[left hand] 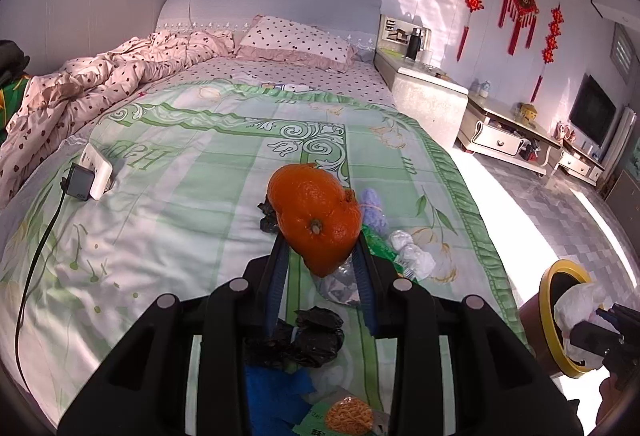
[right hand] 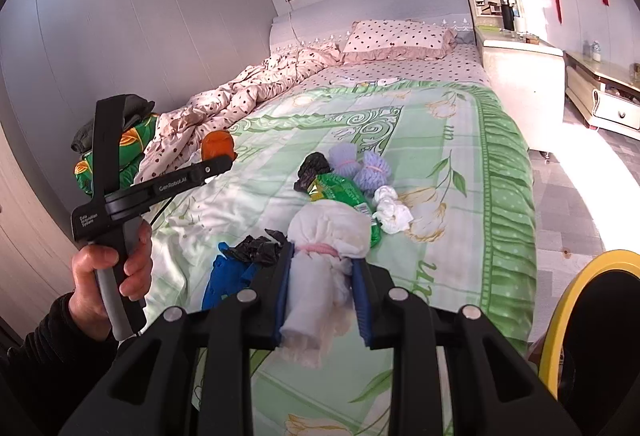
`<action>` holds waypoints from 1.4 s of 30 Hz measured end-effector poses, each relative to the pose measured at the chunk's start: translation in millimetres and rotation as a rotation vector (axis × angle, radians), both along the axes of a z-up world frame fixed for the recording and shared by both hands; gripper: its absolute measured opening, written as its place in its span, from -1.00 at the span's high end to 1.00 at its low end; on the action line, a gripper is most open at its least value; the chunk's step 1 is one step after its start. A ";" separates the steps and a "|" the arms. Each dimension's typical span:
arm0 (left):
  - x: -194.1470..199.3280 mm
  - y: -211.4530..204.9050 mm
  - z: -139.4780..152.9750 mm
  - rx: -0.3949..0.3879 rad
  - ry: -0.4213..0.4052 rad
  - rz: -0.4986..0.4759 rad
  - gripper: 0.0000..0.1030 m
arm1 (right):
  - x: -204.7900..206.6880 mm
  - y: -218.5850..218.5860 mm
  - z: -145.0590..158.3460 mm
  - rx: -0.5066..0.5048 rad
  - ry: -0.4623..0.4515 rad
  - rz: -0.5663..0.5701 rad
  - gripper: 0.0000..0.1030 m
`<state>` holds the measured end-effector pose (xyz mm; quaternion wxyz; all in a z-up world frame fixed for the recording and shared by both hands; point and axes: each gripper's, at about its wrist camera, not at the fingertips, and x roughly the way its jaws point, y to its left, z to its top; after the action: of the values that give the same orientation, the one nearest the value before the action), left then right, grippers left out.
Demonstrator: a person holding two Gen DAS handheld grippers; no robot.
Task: Collect trash
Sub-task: 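Carry the peel and tissue to the bin and release both into it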
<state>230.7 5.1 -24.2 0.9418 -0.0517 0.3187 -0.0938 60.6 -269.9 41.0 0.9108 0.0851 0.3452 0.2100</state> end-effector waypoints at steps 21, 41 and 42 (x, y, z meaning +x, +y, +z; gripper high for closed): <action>-67.1 -165.7 96.9 -0.034 -0.140 -0.281 0.41 | -52.4 -143.1 92.9 0.003 -0.193 -0.300 0.51; -72.8 -337.4 59.8 -0.014 -0.047 -0.527 0.40 | -68.8 -266.5 53.0 0.023 -0.130 -0.558 0.50; -72.8 -343.9 53.8 -0.010 -0.036 -0.538 0.40 | -68.6 -271.4 47.8 0.028 -0.121 -0.566 0.50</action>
<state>158.0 -338.7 29.6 0.8883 0.0319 0.3039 -0.3429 -8.0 -541.3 88.8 0.9508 0.1778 0.2499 -0.0430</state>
